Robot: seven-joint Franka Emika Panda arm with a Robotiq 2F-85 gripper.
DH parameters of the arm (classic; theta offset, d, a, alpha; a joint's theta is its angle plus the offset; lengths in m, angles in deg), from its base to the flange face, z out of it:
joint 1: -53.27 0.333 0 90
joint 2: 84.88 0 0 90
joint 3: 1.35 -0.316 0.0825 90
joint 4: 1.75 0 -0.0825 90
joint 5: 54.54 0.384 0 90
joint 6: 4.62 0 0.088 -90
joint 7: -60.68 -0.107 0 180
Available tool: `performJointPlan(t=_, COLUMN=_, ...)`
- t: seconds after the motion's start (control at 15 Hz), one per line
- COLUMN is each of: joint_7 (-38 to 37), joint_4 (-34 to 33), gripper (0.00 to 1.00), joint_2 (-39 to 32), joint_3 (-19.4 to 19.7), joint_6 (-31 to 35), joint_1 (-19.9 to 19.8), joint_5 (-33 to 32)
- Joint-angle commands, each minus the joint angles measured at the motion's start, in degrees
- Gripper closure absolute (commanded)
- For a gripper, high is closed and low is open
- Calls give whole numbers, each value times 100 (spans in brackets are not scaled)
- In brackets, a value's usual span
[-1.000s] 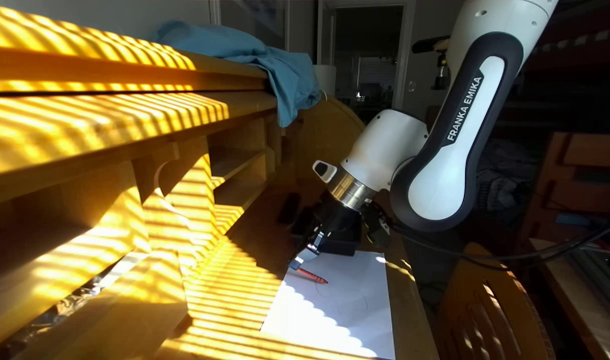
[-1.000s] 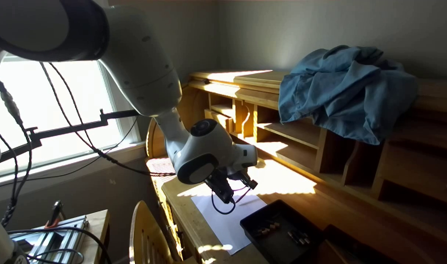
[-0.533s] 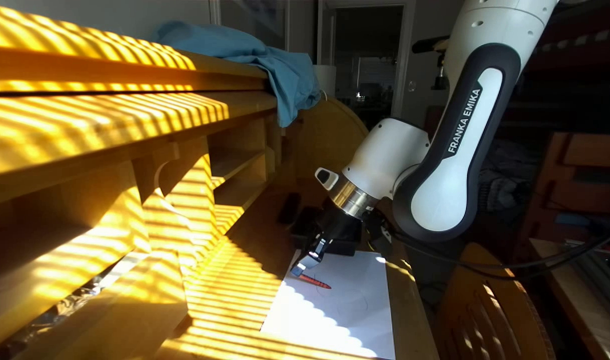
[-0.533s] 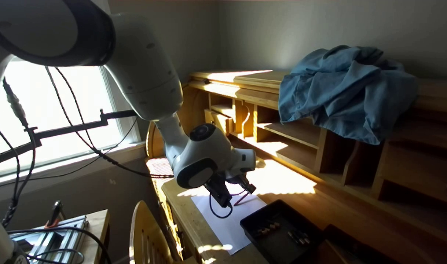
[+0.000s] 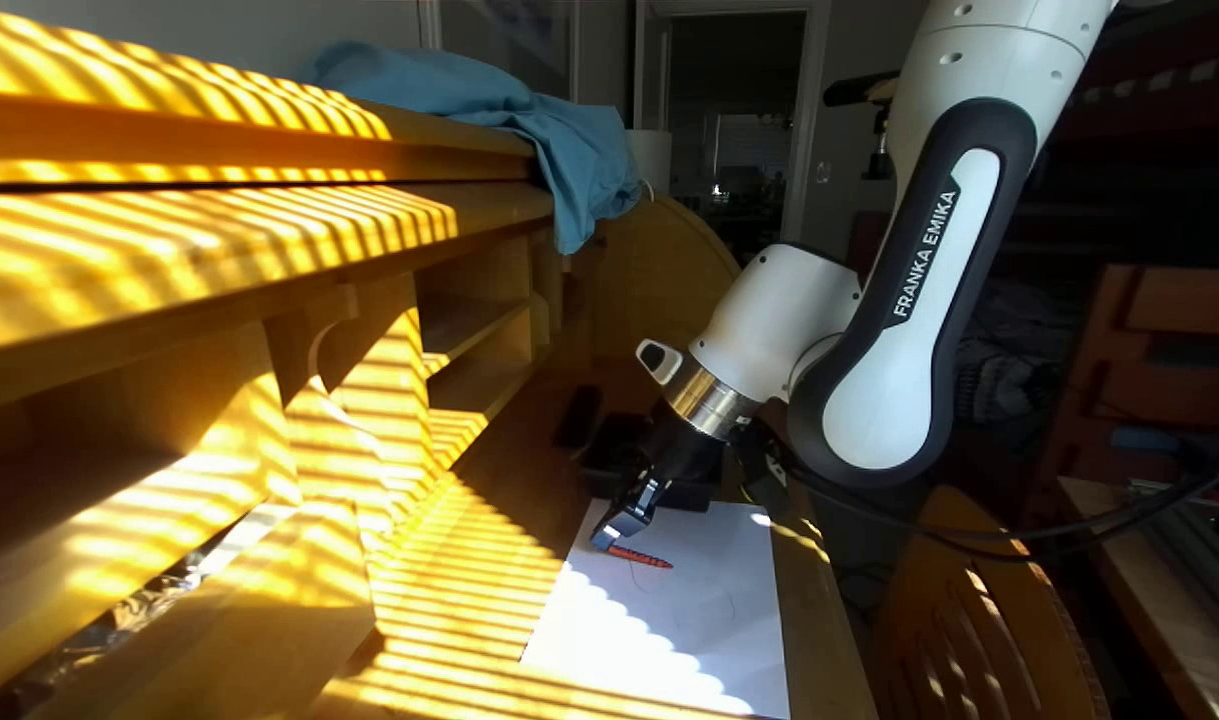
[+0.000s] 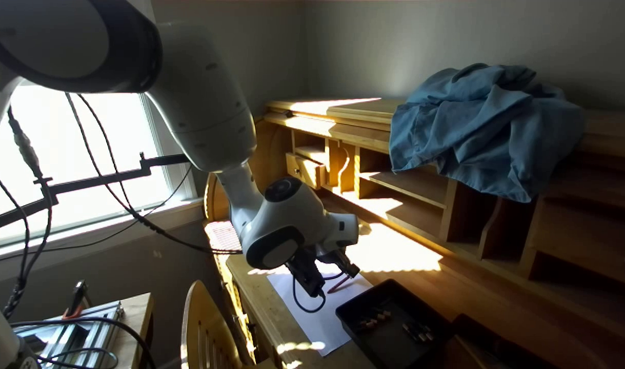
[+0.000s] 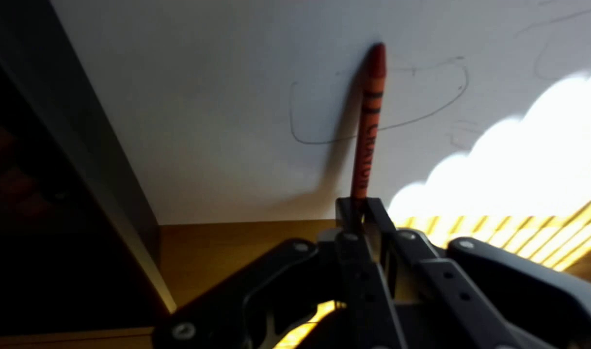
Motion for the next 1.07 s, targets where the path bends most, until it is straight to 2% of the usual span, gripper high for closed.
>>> performJointPlan(t=0.0, joint_7=-247, joint_4=102, gripper=98, joint_2=0, joint_3=260, joint_6=264, joint_1=138, joint_5=-214)
performJointPlan(t=0.53, joint_7=-326, joint_4=-4, gripper=98, joint_2=-83, joint_3=621, joint_6=715, joint_1=482, joint_5=-105)
performJointPlan(t=1.0, joint_7=-541, joint_4=-102, gripper=98, joint_2=-215, joint_3=608, joint_6=1003, joint_1=637, joint_5=-99)
